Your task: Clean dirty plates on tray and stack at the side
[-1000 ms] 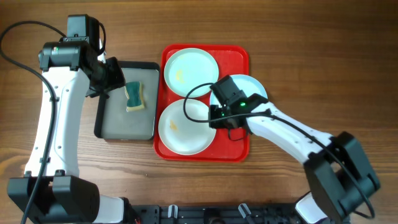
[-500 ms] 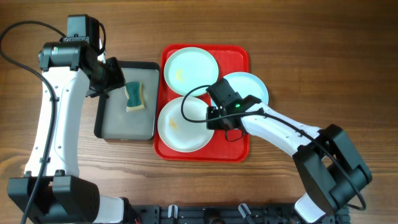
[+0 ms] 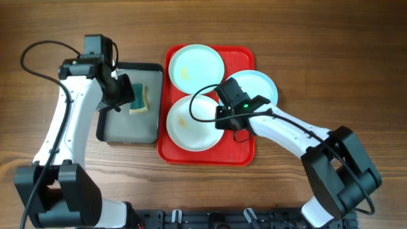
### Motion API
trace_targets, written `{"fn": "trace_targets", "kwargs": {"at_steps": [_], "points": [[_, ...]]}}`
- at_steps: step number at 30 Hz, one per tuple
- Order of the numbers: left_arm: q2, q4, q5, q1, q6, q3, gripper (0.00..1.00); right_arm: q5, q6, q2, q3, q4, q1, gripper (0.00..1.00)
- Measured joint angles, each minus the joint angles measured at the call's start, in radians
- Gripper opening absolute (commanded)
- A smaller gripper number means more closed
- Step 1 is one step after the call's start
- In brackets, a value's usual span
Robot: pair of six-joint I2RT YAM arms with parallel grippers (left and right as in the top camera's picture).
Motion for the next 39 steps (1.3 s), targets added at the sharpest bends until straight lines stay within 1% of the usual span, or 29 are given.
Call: {"fn": "trace_targets", "kwargs": {"at_steps": [5, 6, 9, 14, 19, 23, 26, 28, 32, 35, 37, 39], "points": [[0.003, 0.184, 0.024, -0.005, 0.023, -0.093, 0.55, -0.004, 0.000, -0.002, 0.000, -0.021, 0.000, 0.04], [0.003, 0.214, 0.024, -0.009, 0.039, -0.108, 0.57, -0.004, 0.000, -0.002, 0.000, -0.023, 0.000, 0.04], [0.010, 0.266, 0.025, -0.024, 0.070, -0.124, 0.64, -0.004, 0.000, -0.002, 0.000, -0.024, 0.000, 0.04], [0.057, 0.334, 0.029, -0.031, 0.091, -0.124, 0.66, -0.014, 0.001, -0.002, 0.000, -0.022, -0.003, 0.05], [0.137, 0.348, 0.004, -0.031, 0.096, -0.124, 0.63, -0.023, 0.001, -0.002, 0.000, -0.016, -0.005, 0.05], [0.176, 0.354, -0.005, -0.031, 0.096, -0.124, 0.57, -0.023, 0.001, -0.002, 0.000, -0.013, -0.005, 0.05], [0.200, 0.357, -0.006, -0.031, 0.099, -0.124, 0.47, -0.023, 0.001, -0.002, 0.000, -0.011, -0.005, 0.05], [0.210, 0.369, -0.006, -0.031, 0.100, -0.124, 0.43, -0.023, 0.001, -0.002, 0.000, -0.011, -0.005, 0.05], [0.217, 0.377, -0.006, -0.031, 0.103, -0.124, 0.42, -0.023, 0.001, -0.002, 0.000, -0.009, -0.005, 0.05], [0.217, 0.376, -0.006, -0.031, 0.103, -0.124, 0.48, -0.023, 0.001, -0.002, 0.000, -0.009, -0.005, 0.05], [0.217, 0.377, -0.006, -0.031, 0.103, -0.126, 0.48, -0.023, 0.001, -0.002, 0.000, -0.009, -0.005, 0.05], [0.217, 0.388, -0.006, -0.031, 0.103, -0.135, 0.46, -0.023, 0.001, -0.002, 0.000, -0.009, -0.005, 0.05]]}}
